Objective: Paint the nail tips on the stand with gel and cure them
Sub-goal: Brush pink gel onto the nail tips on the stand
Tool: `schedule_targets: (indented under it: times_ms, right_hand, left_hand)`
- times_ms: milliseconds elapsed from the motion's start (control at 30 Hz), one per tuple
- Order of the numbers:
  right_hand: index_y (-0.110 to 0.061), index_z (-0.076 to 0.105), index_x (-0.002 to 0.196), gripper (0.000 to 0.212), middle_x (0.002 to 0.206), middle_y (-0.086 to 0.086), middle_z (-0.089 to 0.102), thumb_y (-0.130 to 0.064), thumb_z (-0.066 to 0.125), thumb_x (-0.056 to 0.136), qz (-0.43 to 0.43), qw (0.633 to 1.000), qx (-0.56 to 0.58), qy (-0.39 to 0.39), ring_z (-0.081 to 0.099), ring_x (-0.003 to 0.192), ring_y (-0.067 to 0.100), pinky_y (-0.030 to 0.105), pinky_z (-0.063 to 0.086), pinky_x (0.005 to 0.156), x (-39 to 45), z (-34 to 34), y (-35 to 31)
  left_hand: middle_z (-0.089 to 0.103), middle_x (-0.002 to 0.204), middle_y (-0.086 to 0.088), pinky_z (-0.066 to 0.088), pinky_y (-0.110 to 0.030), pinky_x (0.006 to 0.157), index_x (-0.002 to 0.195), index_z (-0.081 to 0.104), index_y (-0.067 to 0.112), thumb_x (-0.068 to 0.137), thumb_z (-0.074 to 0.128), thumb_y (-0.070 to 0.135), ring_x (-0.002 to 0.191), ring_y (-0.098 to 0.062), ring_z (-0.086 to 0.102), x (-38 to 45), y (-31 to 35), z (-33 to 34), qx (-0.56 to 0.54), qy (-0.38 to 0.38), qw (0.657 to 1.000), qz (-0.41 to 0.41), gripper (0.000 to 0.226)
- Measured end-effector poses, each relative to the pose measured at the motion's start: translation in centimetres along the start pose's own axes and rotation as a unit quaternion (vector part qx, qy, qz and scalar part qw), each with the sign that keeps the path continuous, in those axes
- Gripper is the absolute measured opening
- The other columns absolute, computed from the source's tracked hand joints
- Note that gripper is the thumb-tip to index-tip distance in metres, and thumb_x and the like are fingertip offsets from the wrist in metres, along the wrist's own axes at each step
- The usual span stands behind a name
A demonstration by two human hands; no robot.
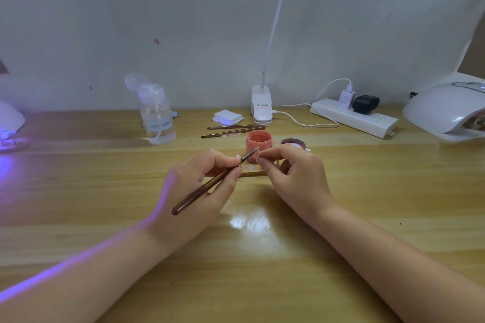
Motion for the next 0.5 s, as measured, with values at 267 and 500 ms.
schedule_targets:
  times_ms: [267, 500]
  right_hand:
    - [-0.018, 0.076, 0.086, 0.003, 0.070, -0.013, 0.065, -0.017, 0.074, 0.084, -0.006, 1.000, -0.015, 0.007, 0.048, 0.050, 0.008, 0.013, 0.035, 0.055, 0.03, -0.13, -0.10]
    - [-0.018, 0.077, 0.087, 0.006, 0.076, -0.007, 0.071, -0.020, 0.071, 0.086, 0.002, 1.000, 0.002, -0.011, 0.045, 0.048, 0.009, 0.017, 0.035, 0.055, -0.03, 0.02, -0.03]
  left_hand:
    - [0.068, 0.079, 0.007, 0.048, -0.012, 0.071, 0.081, 0.066, 0.020, 0.080, 0.067, 0.019, 0.077, -0.007, 0.066, -0.44, -0.48, -0.05, -0.039, -0.010, 0.999, -0.002, 0.001]
    - [0.070, 0.092, 0.017, 0.045, -0.005, 0.069, 0.092, 0.070, 0.020, 0.085, 0.074, 0.013, 0.079, 0.003, 0.067, -0.29, -0.80, 0.00, -0.030, 0.002, 0.999, -0.032, 0.011]
Point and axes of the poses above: each hand's wrist, its own x-axis towards the middle knuckle, its own z-axis out of the palm, y = z × x, the point moved 5 cm from there along x, towards the middle knuckle
